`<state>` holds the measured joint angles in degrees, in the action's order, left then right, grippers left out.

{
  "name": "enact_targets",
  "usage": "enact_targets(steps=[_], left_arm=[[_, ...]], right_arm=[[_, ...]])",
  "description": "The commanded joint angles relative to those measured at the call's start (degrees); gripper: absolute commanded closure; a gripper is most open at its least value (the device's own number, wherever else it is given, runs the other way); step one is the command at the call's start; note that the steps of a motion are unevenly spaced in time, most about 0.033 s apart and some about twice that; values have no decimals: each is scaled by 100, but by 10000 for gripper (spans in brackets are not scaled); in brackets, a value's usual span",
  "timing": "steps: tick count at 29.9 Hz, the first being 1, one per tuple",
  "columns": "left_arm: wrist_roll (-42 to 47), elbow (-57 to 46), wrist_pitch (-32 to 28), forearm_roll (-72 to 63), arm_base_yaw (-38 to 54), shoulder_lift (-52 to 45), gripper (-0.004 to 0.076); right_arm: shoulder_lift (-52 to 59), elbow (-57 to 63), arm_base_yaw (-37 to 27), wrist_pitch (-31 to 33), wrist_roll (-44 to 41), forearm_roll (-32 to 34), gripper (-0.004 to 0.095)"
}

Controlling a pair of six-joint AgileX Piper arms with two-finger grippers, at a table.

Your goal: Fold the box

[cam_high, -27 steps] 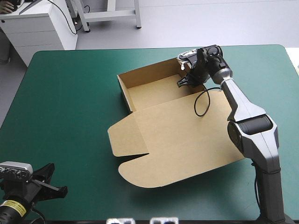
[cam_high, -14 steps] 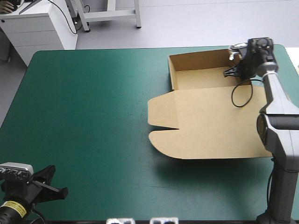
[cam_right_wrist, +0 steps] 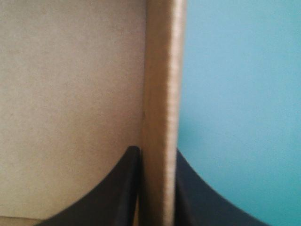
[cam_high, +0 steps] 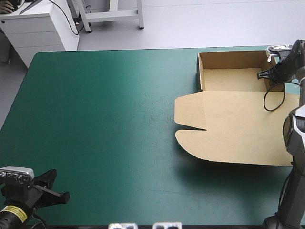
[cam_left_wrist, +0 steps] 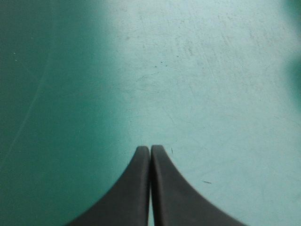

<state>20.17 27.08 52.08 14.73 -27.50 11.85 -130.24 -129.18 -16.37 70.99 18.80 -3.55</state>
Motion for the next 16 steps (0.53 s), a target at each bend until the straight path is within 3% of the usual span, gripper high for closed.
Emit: enact_targets(steps=[1, 2, 5, 16], left_arm=[[74, 135, -325, 12, -22, 79, 732], [74, 135, -325, 12, -22, 79, 732], [74, 135, -325, 12, -22, 79, 732], [74, 135, -325, 12, -22, 79, 732]], right_arm=[[391, -154, 21, 69, 188, -61, 456], [391, -154, 21, 69, 174, 44, 366], [391, -154, 21, 69, 50, 393, 272], [823, -277, 41, 69, 6, 576, 275]])
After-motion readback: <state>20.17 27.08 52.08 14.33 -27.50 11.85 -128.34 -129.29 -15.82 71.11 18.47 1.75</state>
